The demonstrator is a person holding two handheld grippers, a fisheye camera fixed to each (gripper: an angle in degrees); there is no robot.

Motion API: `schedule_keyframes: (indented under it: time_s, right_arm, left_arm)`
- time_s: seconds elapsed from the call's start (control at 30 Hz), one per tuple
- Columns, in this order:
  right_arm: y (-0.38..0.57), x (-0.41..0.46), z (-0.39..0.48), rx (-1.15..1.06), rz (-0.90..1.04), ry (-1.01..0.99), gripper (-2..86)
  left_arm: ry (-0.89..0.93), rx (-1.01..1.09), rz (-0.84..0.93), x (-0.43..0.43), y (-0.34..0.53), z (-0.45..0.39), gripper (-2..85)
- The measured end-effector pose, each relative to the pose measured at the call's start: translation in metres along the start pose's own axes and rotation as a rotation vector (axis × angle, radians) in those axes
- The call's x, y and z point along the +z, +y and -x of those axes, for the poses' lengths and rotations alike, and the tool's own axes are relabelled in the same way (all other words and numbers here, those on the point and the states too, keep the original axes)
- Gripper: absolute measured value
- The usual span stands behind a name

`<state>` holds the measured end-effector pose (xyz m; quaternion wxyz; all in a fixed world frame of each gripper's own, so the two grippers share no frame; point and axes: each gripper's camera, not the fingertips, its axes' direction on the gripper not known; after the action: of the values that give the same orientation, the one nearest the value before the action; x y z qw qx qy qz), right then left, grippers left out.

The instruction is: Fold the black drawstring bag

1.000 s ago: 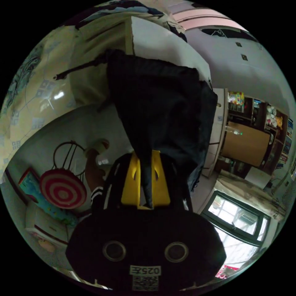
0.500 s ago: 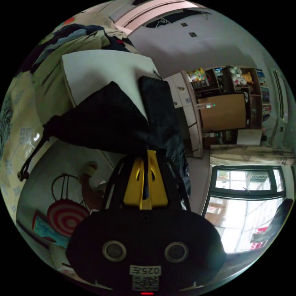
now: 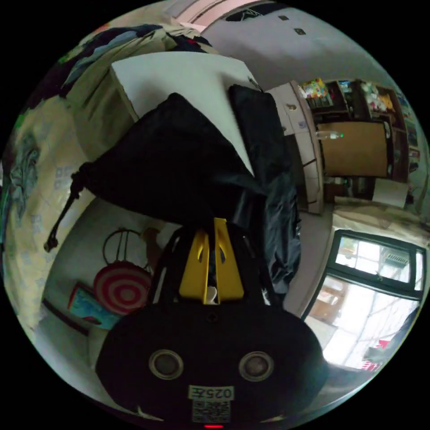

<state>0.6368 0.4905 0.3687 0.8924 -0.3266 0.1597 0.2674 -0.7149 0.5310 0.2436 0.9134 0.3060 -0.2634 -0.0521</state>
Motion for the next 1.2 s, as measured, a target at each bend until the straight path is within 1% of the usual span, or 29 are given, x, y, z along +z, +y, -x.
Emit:
schedule_keyframes:
  time_s: [0.07,0.13,0.23,0.3,0.37,0.43,0.5,0.57,0.63,0.67,0.7,0.73,0.77,0.83,0.87,0.9,0.93,0.97,1.0,1.03,1.07,1.13,1.2]
  right_arm:
    - [-0.002,-0.007,-0.003,-0.003,0.003,-0.001,6.1]
    - [-0.003,-0.015,-0.006,0.006,0.007,0.002,6.1]
    - [-0.002,-0.036,-0.017,0.048,-0.001,-0.037,6.0]
    - [-0.008,-0.054,-0.034,0.105,0.003,-0.148,6.0]
    - [-0.024,-0.064,-0.045,0.125,0.037,-0.219,6.0]
    - [-0.047,-0.074,-0.043,0.076,0.073,-0.239,6.0]
    - [-0.074,-0.088,-0.026,-0.057,0.08,-0.147,6.1]
    - [-0.086,-0.09,-0.014,-0.127,0.073,-0.049,6.1]
    - [-0.087,-0.081,-0.017,-0.118,0.093,-0.02,6.1]
    - [-0.084,-0.071,-0.03,-0.066,0.125,-0.065,6.0]
    - [-0.076,-0.063,-0.047,-0.001,0.16,-0.137,6.0]
    - [-0.071,-0.061,-0.055,0.028,0.166,-0.178,6.0]
    - [-0.061,-0.064,-0.067,0.068,0.16,-0.242,6.0]
    - [-0.05,-0.084,-0.069,0.087,0.146,-0.296,5.9]
    - [-0.049,-0.109,-0.058,0.046,0.114,-0.32,5.9]
    - [-0.053,-0.135,-0.042,-0.013,0.085,-0.303,5.9]
    - [-0.056,-0.146,-0.033,-0.048,0.07,-0.282,5.9]
    - [-0.065,-0.163,-0.019,-0.115,0.036,-0.232,5.9]
    - [-0.077,-0.165,-0.012,-0.155,0.023,-0.182,5.9]
    - [-0.085,-0.16,-0.013,-0.161,0.032,-0.155,5.9]
    - [-0.099,-0.139,-0.022,-0.149,0.078,-0.117,5.9]
    - [-0.109,-0.102,-0.049,-0.069,0.148,-0.168,5.9]
    - [-0.092,-0.069,-0.085,0.062,0.221,-0.263,5.7]
  left_arm:
    - [-0.08,0.05,0.031,-0.009,0.002,-0.008,-1.2]
    - [-0.087,0.069,0.04,-0.019,0.005,-0.011,-1.2]
    - [0.056,0.012,-0.011,-0.036,0.012,-0.008,-1.2]
    - [0.227,-0.055,-0.062,-0.045,0.014,-0.009,-1.2]
    - [0.287,-0.073,-0.065,-0.049,0.008,-0.023,-1.2]
    - [0.263,-0.05,-0.042,-0.054,-0.008,-0.049,-1.2]
    - [0.201,0.041,-0.024,-0.061,-0.031,-0.093,-1.2]
    - [0.155,0.077,-0.024,-0.066,-0.037,-0.116,-1.2]
    - [0.112,0.058,-0.015,-0.065,-0.032,-0.116,-1.2]
    - [0.089,-0.012,0.013,-0.06,-0.024,-0.1,-1.2]
    - [0.105,-0.114,0.044,-0.056,-0.012,-0.074,-1.2]
    - [0.126,-0.157,0.055,-0.056,-0.005,-0.062,-1.2]
    - [0.185,-0.207,0.049,-0.063,0.012,-0.045,-1.2]
    - [0.201,-0.214,0.023,-0.089,0.036,-0.047,-1.1]
    - [0.182,-0.151,0.008,-0.111,0.045,-0.068,-1.1]
    - [0.123,-0.059,-0.014,-0.134,0.049,-0.099,-1.0]
    - [0.069,-0.015,-0.021,-0.143,0.048,-0.115,-1.0]
    - [-0.041,0.045,-0.025,-0.155,0.042,-0.141,-1.0]
    - [-0.119,0.056,-0.042,-0.156,0.032,-0.153,-0.9]
    - [-0.141,0.053,-0.046,-0.153,0.025,-0.154,-0.9]
    - [-0.148,0.045,-0.012,-0.137,0.008,-0.148,-0.9]
    - [-0.065,-0.012,0.059,-0.107,-0.007,-0.127,-0.9]
    - [0.023,-0.077,0.091,-0.087,0.006,-0.107,-0.9]
